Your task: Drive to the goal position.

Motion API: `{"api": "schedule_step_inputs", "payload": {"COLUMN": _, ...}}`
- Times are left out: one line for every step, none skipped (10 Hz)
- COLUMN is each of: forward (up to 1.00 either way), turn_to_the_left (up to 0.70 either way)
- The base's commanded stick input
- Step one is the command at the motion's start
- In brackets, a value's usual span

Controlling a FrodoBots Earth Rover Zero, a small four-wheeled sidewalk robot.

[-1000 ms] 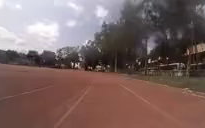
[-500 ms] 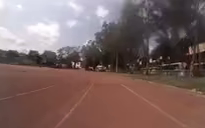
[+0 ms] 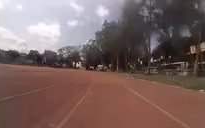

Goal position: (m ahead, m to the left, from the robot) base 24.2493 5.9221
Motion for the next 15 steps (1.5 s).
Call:
{"api": "schedule_step_inputs", "payload": {"forward": 0.7, "turn_to_the_left": 0.0}}
{"api": "schedule_step_inputs", "payload": {"forward": 0.7, "turn_to_the_left": 0.0}}
{"api": "schedule_step_inputs", "payload": {"forward": 0.7, "turn_to_the_left": 0.0}}
{"api": "schedule_step_inputs", "payload": {"forward": 0.7, "turn_to_the_left": 0.0}}
{"api": "schedule_step_inputs", "payload": {"forward": 0.7, "turn_to_the_left": 0.0}}
{"api": "schedule_step_inputs", "payload": {"forward": 0.7, "turn_to_the_left": 0.0}}
{"api": "schedule_step_inputs", "payload": {"forward": 0.7, "turn_to_the_left": 0.0}}
{"api": "schedule_step_inputs", "payload": {"forward": 0.7, "turn_to_the_left": 0.0}}
{"api": "schedule_step_inputs", "payload": {"forward": 0.7, "turn_to_the_left": 0.0}}
{"api": "schedule_step_inputs", "payload": {"forward": 0.7, "turn_to_the_left": 0.0}}
{"api": "schedule_step_inputs", "payload": {"forward": 0.7, "turn_to_the_left": 0.0}}
{"api": "schedule_step_inputs", "payload": {"forward": 0.7, "turn_to_the_left": 0.0}}
{"api": "schedule_step_inputs", "payload": {"forward": 0.7, "turn_to_the_left": 0.0}}
{"api": "schedule_step_inputs", "payload": {"forward": 0.7, "turn_to_the_left": 0.0}}
{"api": "schedule_step_inputs", "payload": {"forward": 0.7, "turn_to_the_left": 0.0}}
